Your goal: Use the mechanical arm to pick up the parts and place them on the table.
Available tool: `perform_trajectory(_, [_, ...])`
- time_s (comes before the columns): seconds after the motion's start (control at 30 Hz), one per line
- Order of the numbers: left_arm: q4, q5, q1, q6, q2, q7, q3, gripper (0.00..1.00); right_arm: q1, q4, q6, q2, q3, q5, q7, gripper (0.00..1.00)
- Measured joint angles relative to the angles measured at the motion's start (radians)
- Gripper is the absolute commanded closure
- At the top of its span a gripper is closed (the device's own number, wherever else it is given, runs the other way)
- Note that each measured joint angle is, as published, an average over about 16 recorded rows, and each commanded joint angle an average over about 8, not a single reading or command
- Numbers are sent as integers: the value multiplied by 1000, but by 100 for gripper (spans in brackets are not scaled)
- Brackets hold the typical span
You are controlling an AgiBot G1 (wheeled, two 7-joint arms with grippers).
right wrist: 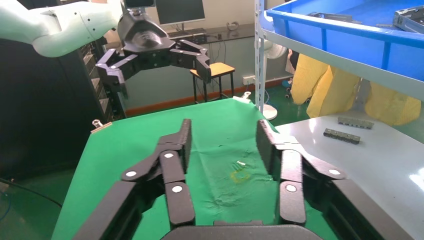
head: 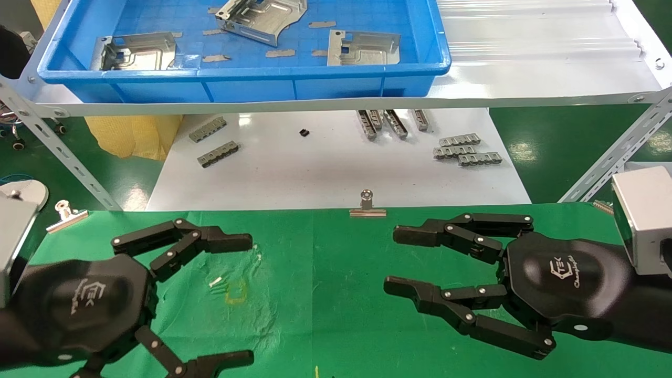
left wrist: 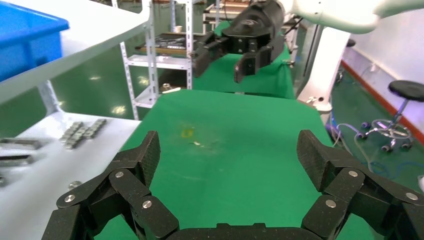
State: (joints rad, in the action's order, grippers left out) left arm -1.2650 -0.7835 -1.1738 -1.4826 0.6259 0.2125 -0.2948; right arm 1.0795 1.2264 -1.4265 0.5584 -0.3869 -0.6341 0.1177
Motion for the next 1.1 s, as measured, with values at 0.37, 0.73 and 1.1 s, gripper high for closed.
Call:
perform_trajectory(0.37, [307, -237, -394, 77, 171, 28, -94, 0, 0, 0, 0, 0, 0, 0, 0, 100])
perform_trajectory(0.73, [877, -515, -754, 426, 483, -35, -206, 0, 0, 0, 0, 0, 0, 0, 0, 96])
perform_trajectory(1.1, [1183, -620, -870, 743, 674, -55, -250, 100, 0, 0, 0, 0, 0, 0, 0, 0])
